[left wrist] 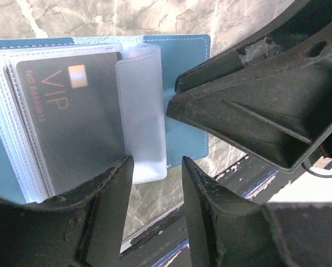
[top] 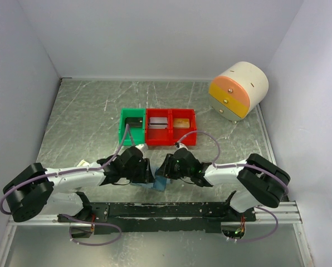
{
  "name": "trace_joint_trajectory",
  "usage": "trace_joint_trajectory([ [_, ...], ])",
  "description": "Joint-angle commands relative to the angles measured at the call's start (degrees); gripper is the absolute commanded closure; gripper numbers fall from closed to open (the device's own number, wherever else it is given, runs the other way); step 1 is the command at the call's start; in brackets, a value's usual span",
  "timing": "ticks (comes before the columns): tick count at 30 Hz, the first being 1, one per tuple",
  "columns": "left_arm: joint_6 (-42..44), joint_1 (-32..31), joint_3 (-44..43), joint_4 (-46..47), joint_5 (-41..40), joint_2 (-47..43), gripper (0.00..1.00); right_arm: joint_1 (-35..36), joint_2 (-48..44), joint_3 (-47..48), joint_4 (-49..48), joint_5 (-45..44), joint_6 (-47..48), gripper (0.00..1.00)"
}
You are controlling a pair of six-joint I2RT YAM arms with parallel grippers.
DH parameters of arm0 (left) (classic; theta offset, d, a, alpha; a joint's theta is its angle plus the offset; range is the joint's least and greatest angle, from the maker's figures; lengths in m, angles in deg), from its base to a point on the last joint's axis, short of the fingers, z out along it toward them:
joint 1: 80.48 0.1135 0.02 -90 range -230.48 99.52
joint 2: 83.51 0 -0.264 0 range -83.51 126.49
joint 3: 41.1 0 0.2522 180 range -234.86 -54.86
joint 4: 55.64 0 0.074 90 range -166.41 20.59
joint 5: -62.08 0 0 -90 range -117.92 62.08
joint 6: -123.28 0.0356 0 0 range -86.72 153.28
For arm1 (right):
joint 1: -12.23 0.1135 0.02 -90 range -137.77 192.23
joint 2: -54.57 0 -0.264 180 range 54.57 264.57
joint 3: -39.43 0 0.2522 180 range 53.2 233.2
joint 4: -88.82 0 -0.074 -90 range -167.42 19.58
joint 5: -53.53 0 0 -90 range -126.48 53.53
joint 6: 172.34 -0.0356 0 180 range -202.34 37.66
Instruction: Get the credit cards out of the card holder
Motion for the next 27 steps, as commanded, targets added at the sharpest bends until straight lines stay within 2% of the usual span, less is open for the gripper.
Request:
trace_joint_trajectory([
  [1,-0.7,-0.4,0.4,3.9,1.7,0.3,0.49,0.3,-1.8,-2.0,1.2,-0.4,-0.5,0.61],
  [8,-0.8,-0.3,2.0,5.3,2.4,-0.3,0.50,0.3,-3.1,-0.3,1.8,0.0,0.8,0.42],
  [17,0.0,-0.4,1.8,5.7,3.0,-0.5,0.51,1.5,3.6,5.6,10.1,-2.3,2.4,0.41],
  [20,0.6,-0.4,1.2,3.7,1.8,-1.6,0.50,1.6,4.0,5.6,10.7,-3.1,2.1,0.48],
  [24,2.1,-0.4,-0.9,-3.4,-3.0,-5.2,0.48,1.4,3.4,2.8,7.3,-3.1,0.4,0.67],
  [27,2.8,-0.3,-1.9,-8.9,-6.9,-9.3,0.45,1.2,3.3,1.1,4.3,-2.5,-0.1,0.70],
])
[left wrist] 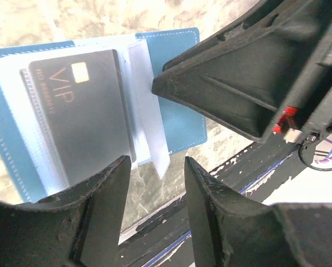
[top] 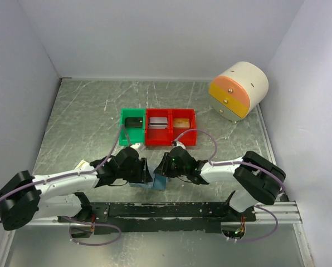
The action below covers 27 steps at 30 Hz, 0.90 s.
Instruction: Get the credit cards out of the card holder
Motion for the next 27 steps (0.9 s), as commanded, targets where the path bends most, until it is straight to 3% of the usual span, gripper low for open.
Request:
trace_joint_trajectory([
  [1,2.1,-0.4,-3.2,-8.7,-7.3,-5.9,0.43,0.1,0.9,-3.6,-0.2,-0.3,-0.5,0.71],
  [7,1.2,-0.3,-2.1,-13.7,-12.6,-9.7,0.36,-0.2,1.9,-4.7,-2.5,0.4,-1.0,0.71],
  [17,0.3,-0.3,-2.2,-13.3,-11.9,-2.4,0.38,-0.2,1.0,-5.4,-2.6,0.7,-1.0,0.70],
  [22,0.4,-0.3,-2.6,-11.9,-11.3,-2.2,0.41,-0.2,0.8,-5.3,-2.2,0.8,-0.9,0.70],
  [27,-0.4,-0.3,-3.5,-13.6,-12.3,-3.6,0.38,-0.2,1.3,-5.1,-2.6,1.3,-0.9,0.69],
])
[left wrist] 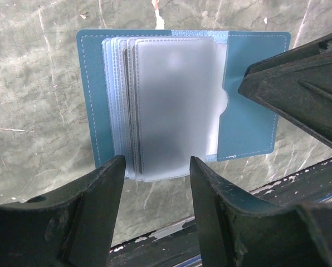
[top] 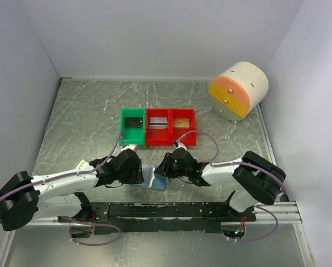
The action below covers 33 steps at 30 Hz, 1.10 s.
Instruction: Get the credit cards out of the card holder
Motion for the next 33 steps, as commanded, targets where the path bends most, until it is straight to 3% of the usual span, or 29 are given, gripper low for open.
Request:
trace_joint_trajectory([
  [1,-1.0,-0.3,-2.2,-1.3,-1.6,-1.8,0.37,0.2,1.5,-1.5,4.0,0.9,0.4,0.69],
  [9,-0.6,-0.3,-2.1,-0.8,-0.6,-4.2,0.35,0.1,2.5,-0.9,3.6,1.5,0.8,0.69],
  [24,-1.5,-0.4,0.1,4.5,3.3,-0.2,0.48,0.2,2.5,-1.1,3.8,1.4,0.6,0.68],
  [33,-2.2,-0.4,0.6,5.7,4.1,2.4,0.43,0.2,2.5,-1.2,3.4,1.8,0.6,0.68],
])
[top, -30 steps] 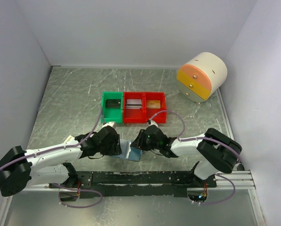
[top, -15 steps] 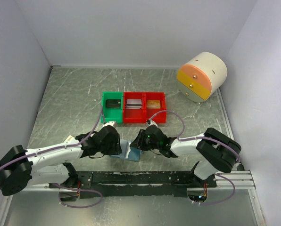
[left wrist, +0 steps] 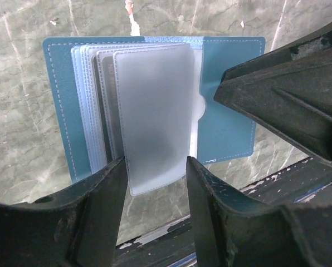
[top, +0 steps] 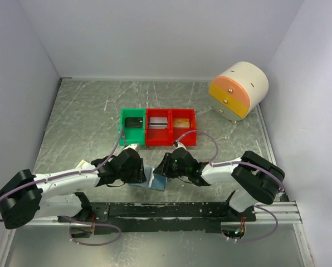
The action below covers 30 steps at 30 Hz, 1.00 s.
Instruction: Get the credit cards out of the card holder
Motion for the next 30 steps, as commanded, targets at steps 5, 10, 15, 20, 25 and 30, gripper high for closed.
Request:
trace_joint_trajectory([
  [5,-1.3,-0.3,2.0,5.5,3.2,3.2,0.42,0.3,0.8,-0.9,4.3,1.6,1.6,0.60],
  [10,-1.6,-0.4,3.0,6.8,3.6,3.6,0.43,0.6,0.3,1.5,5.0,3.1,3.6,0.47],
  [15,-1.3,-0.4,3.6,7.3,4.1,3.7,0.44,2.4,4.1,9.6,15.6,-0.4,5.2,0.41],
  [20,-1.2,-0.4,3.5,7.1,3.8,3.0,0.44,4.2,10.4,14.4,22.9,-6.1,3.7,0.43],
  [25,-2.0,-0.4,3.5,2.8,0.6,-0.9,0.42,4.2,11.5,12.3,21.9,-6.9,3.4,0.64],
  [30,-2.9,-0.4,3.6,-1.5,-3.2,-5.4,0.39,4.2,11.4,9.1,17.2,-5.3,3.5,0.75],
])
